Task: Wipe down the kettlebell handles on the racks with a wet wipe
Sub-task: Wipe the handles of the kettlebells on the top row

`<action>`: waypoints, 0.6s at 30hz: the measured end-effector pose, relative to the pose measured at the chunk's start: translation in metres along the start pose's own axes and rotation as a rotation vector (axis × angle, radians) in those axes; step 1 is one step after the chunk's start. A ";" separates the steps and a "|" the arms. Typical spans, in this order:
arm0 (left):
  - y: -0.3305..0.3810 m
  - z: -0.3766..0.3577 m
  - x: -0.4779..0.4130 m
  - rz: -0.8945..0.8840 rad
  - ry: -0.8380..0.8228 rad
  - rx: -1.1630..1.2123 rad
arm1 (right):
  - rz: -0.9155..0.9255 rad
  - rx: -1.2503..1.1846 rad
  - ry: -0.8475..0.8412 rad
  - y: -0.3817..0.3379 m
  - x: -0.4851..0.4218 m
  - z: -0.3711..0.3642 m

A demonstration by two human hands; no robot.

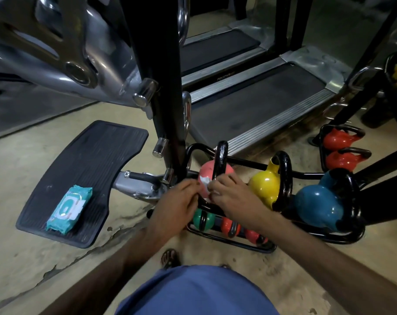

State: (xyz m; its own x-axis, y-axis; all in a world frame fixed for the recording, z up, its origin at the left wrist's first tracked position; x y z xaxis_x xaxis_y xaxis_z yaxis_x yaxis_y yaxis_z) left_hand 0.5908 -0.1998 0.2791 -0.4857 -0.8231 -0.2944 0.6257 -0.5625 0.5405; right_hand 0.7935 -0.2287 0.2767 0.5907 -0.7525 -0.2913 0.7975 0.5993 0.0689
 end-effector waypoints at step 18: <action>-0.002 -0.015 -0.088 -0.204 -0.275 -0.177 | -1.321 -1.003 0.626 -0.051 0.019 -0.054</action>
State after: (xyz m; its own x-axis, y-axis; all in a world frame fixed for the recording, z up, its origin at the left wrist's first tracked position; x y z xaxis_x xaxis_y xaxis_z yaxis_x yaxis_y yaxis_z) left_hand 0.6417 -0.1281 0.2921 -0.7420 -0.6542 -0.1463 0.5828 -0.7374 0.3414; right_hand 0.7572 -0.2586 0.2157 -0.6454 -0.7632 0.0326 0.1424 -0.1622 -0.9764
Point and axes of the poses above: each hand's wrist, its own x-axis away from the middle knuckle, its own z-axis out of the back of the hand, y = z × x, the point moved 1 cm from there along -x, towards the middle knuckle, and after that the axes turned 9 degrees about y, right-handed, at the moved point
